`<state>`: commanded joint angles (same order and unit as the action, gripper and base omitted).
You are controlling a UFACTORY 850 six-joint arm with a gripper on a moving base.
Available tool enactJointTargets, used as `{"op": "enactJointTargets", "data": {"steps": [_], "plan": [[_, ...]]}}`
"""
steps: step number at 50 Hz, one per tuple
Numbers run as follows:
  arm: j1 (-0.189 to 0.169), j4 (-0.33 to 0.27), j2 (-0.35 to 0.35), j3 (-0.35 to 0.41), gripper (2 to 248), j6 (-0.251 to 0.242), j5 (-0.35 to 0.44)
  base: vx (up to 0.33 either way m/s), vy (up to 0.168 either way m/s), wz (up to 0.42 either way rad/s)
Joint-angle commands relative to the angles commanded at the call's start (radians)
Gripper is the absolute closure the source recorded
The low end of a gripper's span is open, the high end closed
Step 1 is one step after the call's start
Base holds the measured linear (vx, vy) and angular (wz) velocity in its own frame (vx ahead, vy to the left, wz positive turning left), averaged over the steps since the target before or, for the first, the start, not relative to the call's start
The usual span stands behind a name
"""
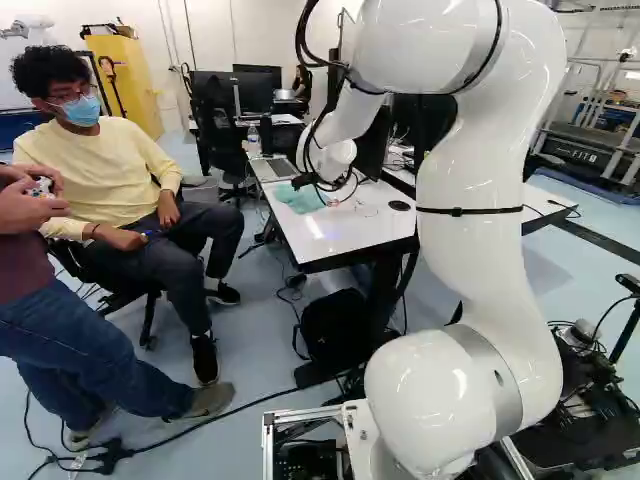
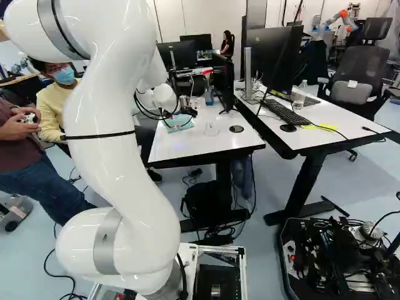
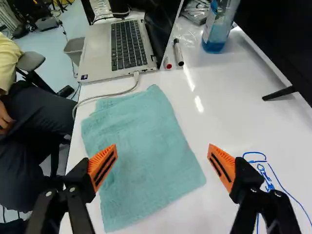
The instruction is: Clean the table with the green towel
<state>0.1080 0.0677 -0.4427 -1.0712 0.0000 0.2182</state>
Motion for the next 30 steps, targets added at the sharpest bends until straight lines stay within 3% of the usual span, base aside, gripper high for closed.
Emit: {"op": "enactJointTargets", "data": {"steps": [30], "plan": [[0.000, 0.000, -0.055, -0.015, 3, 0.000, 0.000, 0.000, 0.000, 0.000]]}}
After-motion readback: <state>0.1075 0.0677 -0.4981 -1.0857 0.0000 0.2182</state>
